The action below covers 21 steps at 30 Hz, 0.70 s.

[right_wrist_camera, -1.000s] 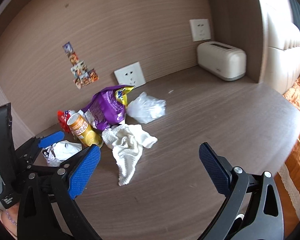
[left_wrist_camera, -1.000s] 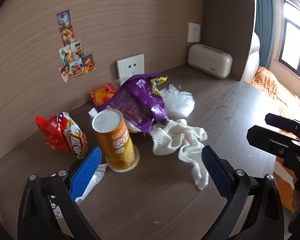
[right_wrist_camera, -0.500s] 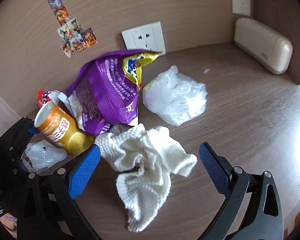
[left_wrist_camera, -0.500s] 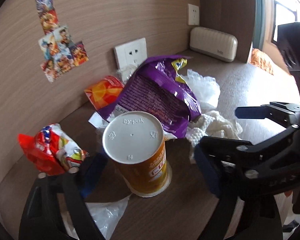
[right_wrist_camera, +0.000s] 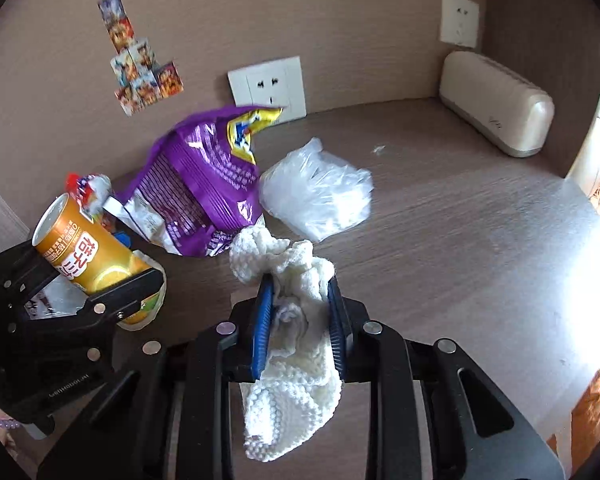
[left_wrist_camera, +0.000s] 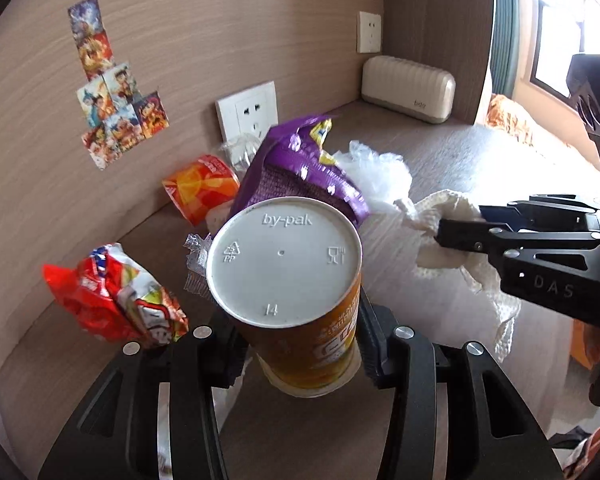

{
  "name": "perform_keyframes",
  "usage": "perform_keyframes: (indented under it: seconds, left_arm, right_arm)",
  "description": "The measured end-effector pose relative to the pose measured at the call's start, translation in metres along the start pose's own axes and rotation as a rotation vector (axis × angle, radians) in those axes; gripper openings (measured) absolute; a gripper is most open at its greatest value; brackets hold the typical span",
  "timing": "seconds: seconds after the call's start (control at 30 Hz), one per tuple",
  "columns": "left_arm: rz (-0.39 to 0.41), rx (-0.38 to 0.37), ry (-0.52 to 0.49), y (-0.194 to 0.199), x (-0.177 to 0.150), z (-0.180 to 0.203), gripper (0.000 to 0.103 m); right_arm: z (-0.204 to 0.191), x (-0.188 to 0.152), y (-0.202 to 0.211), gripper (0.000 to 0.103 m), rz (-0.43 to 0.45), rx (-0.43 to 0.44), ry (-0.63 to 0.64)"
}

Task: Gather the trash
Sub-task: 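Carry the can and cloth to the white bin and release both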

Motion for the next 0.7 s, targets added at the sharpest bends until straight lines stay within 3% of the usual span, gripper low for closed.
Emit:
perform_keyframes:
  seconds: [0.2,0.37,0.7]
  left_arm:
    - [0.046,-0.047,-0.013,0.032,0.018,0.032,0.045]
    - [0.094,-0.112,-0.058,0.054,0.036,0.083,0.045]
    - [0.112,-0.262,-0.183,0.075,0.049,0.208,0.045]
  right_arm:
    - [0.01,0.002,0.053,0.027,0.081,-0.005,-0.033]
    - [0.032,0.001,0.091,0.027,0.133,-0.027,-0.076]
    - [0.117,-0.05,0.178,0.027,0.209,-0.139,-0.227]
Point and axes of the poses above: each gripper's, at about its wrist camera, not at the fingertips, and y roughly against the way its jaws point, z to its right, x to its top, the point moved 9 cm from there along -y, roughly the way its jaws point, and after that the axes turned 6 degrees about -y, right-handed, at the moved point
